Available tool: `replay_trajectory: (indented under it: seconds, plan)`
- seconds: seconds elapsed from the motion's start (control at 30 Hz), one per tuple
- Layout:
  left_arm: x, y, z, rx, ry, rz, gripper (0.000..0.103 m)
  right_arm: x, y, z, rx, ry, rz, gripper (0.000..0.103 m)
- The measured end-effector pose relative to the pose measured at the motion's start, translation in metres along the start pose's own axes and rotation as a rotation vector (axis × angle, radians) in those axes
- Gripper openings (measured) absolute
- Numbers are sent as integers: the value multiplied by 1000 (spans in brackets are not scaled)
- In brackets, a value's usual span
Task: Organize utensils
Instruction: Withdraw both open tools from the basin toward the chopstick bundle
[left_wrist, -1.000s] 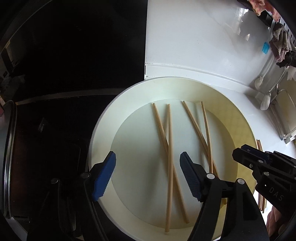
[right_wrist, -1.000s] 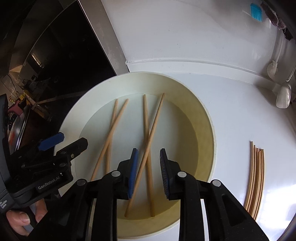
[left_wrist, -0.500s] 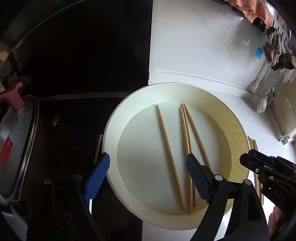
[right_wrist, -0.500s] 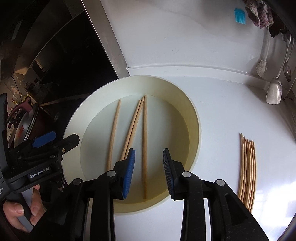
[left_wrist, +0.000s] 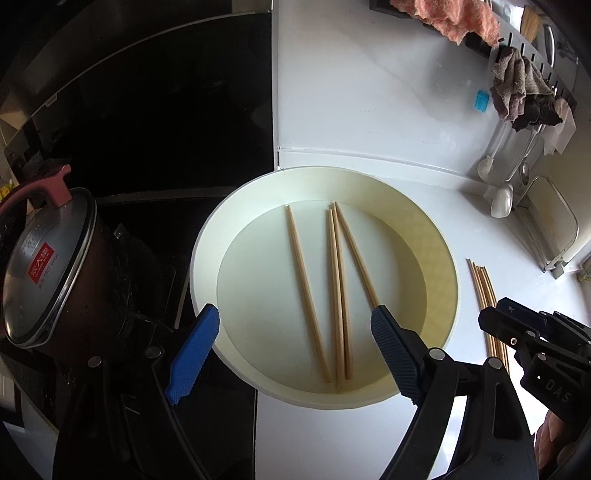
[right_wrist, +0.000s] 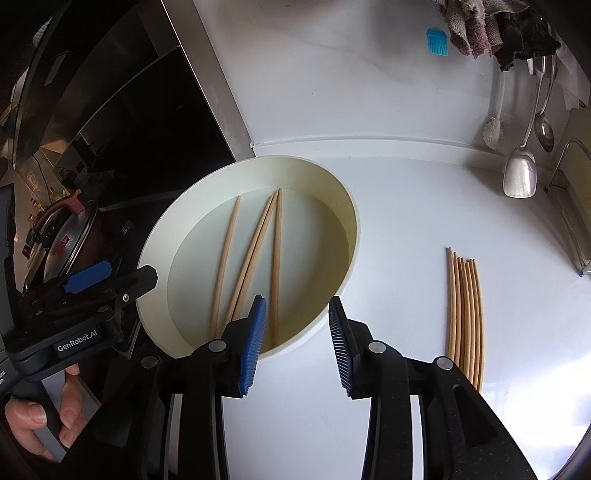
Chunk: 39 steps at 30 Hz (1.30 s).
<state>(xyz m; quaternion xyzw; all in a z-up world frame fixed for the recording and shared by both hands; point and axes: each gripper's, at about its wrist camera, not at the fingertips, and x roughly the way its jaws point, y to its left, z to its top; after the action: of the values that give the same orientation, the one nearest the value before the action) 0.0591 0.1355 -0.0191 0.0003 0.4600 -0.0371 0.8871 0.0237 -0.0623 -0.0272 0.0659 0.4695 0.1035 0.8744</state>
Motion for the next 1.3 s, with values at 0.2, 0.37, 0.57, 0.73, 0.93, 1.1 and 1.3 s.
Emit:
replay_trajectory:
  seconds: [0.2,0.37,0.57,0.73,0.93,1.1,1.3]
  plan:
    - [-11,-28,-15,11,3,-14,84,-22,-24,-15,11,-7,-8,39]
    - [-14,-61,-28,39,15,-39,84,-39,-58,-36,46,-7,-31,40]
    - [-16,-105,-40,75,17,-89,84,-63,-107,-60,85,-25,-96,45]
    - [-17,-141,-52,106,26,-130,87,-77,-141,-70,116,-37,-149,51]
    - [-15,-180,-68,147,26,-160,91,-72,-174,-86,123,-18,-193,56]
    - [0,-196,-77,141,31,-159,93,-58,-188,-96,97,-20,-212,59]
    - [22,-206,-86,128,10,-122,93,-32,-200,-102,84,-34,-205,62]
